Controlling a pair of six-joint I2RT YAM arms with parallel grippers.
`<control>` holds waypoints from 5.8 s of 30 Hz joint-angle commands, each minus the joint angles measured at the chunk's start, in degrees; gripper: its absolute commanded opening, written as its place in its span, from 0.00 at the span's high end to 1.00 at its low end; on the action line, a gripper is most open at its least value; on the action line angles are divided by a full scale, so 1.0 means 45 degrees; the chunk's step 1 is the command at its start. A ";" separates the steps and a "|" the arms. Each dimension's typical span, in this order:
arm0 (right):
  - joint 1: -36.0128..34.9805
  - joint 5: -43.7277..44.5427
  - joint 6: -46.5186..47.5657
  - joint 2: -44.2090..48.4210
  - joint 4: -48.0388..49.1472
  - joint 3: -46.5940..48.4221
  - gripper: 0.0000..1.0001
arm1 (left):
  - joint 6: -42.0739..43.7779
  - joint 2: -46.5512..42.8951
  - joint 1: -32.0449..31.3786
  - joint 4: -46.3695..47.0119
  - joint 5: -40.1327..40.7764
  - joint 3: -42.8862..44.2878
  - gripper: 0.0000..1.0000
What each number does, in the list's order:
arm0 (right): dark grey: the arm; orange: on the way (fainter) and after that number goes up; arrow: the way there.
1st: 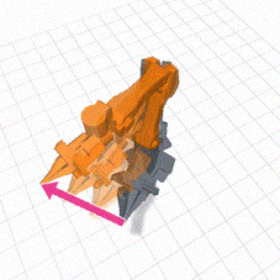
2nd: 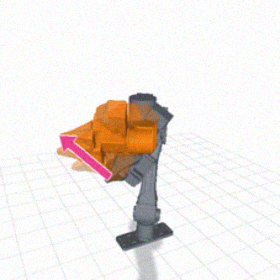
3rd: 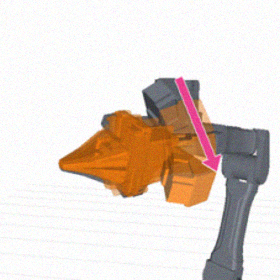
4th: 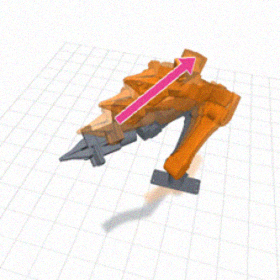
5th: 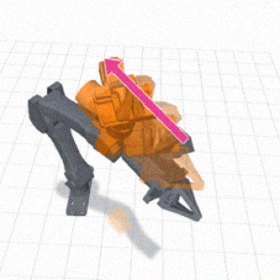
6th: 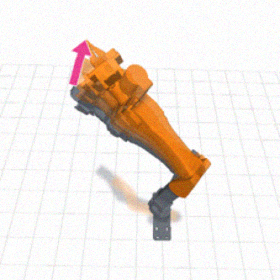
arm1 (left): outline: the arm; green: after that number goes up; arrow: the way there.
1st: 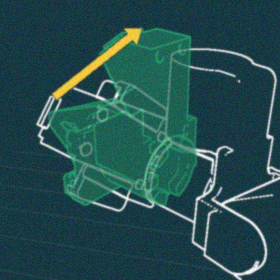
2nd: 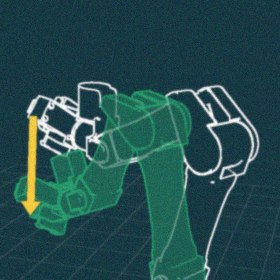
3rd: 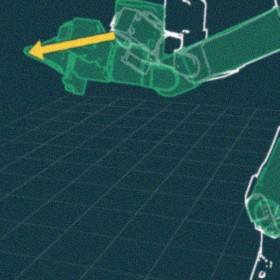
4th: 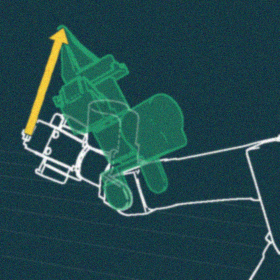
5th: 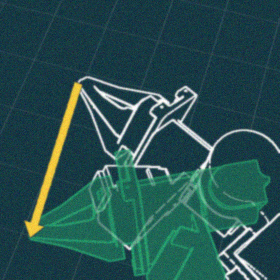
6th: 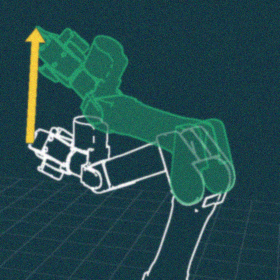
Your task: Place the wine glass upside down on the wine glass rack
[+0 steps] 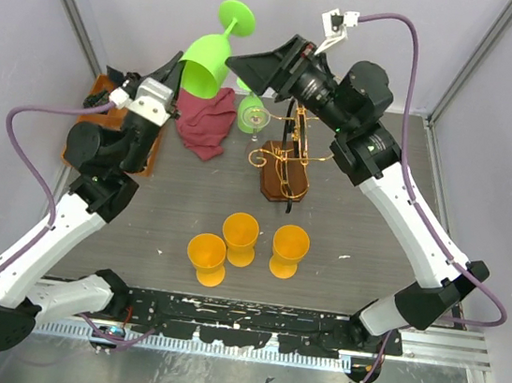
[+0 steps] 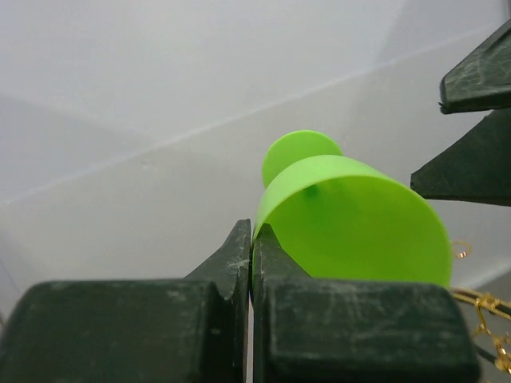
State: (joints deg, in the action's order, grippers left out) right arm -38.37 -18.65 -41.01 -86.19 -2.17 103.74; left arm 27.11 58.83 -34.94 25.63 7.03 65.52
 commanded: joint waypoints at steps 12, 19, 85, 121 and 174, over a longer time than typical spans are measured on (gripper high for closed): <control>0.0870 -0.1814 -0.5819 -0.0220 0.5616 -0.1284 0.05 | 0.2911 -0.0106 -0.0326 0.7127 -0.2407 -0.2779 1.00; 0.0870 -0.1557 -0.5961 -0.0488 0.6406 -0.1809 0.09 | 0.3286 -0.0146 -0.0599 0.7529 -0.2401 -0.3136 1.00; 0.0875 -0.1181 -0.6771 -0.2762 0.9104 -0.1321 0.60 | 0.3725 0.0462 -0.0819 0.7613 -0.2520 -0.3274 0.98; 0.2484 -0.1489 -0.5745 -0.1875 0.8948 -0.2304 1.00 | 0.3431 -0.1324 -0.0826 0.4735 -0.2217 -0.5100 0.61; 1.1623 -0.5883 0.7614 0.0009 1.1313 -0.9837 1.00 | -0.0617 -0.0484 0.0317 -0.1750 0.4098 -0.2480 0.55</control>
State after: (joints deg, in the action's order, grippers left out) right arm 13.89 -37.45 -7.20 -83.70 35.68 60.49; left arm 24.97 55.42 -34.83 14.41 26.55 52.53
